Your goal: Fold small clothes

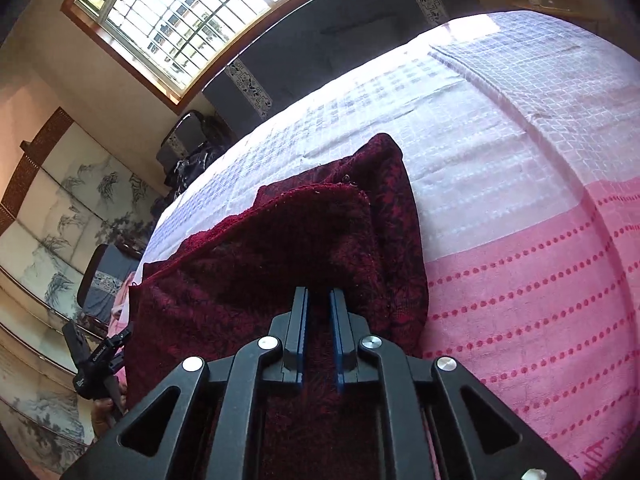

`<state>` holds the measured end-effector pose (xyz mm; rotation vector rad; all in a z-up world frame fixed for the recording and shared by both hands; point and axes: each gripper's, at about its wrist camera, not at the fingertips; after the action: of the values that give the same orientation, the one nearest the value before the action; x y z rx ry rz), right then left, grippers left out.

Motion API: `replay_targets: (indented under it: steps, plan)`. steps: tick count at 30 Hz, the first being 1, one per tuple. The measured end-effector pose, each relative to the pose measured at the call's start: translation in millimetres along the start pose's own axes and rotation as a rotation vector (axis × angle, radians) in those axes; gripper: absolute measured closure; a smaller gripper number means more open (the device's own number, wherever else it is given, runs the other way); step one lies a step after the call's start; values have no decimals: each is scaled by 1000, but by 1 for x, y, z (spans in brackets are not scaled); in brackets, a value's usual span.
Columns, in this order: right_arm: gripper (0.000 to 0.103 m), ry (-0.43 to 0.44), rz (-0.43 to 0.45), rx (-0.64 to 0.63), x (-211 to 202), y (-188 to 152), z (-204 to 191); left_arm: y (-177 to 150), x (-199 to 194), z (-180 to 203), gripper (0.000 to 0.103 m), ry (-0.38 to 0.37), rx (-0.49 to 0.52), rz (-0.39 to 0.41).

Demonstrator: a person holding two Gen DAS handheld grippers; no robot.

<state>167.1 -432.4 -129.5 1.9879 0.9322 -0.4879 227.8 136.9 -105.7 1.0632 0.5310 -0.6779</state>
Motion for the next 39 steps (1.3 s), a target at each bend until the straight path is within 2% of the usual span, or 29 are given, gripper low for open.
replay_targets:
  steps: [3,6,9,10,11,15,16,17,18,21,23,25,28,30,32,39]
  plan:
    - [87,-45,21,-90,-5,18,-25,0,1,1,22,5,4,-1]
    - [85,-86,11,-108,10,34,-29,0,1,2,22,9,6,-2]
    - [84,-176,-97,-54,47,38,-12,0,2,2,22,10,6,-2]
    - [88,-159,-96,-25,51,36,-4,0,2,2,22,12,7,-2]
    - [91,-153,-76,-18,50,34,1,0,2,3,22,13,8,-2]
    - [91,-159,-74,-32,46,33,0,0,2,2,22,21,9,-1]
    - [89,-177,-65,-32,41,32,-3,1,2,2,22,23,6,0]
    - [83,-201,-38,-41,34,30,-10,1,2,1,22,25,2,3]
    - [82,-226,6,-64,23,26,-19,1,2,1,22,29,-2,5]
    - [70,-267,124,-189,-10,2,-58,1,1,0,22,42,-7,9]
    - [45,-260,160,-285,-24,-25,-85,1,0,-1,20,50,-10,12]
    - [34,-279,174,-373,-28,-55,-107,0,-1,-2,20,59,-19,17]
    - [34,-310,145,-434,-23,-93,-122,0,-3,-4,19,71,-32,25]
    - [34,-307,102,-434,-17,-107,-122,0,-3,-4,19,86,-35,29]
    - [35,-350,66,-459,-8,-119,-124,-1,-4,-4,18,105,-38,35]
    - [34,-418,18,-513,6,-133,-123,-1,-5,-5,16,137,-50,48]
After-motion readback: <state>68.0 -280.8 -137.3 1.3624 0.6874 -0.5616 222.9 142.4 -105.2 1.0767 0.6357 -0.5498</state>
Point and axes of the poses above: each gripper's, at about its wrist camera, not at the fingertips, and x roughly the way its jaws point, z to its right, y to its top, and after that the axes turned 1 degree about -z, right-handed
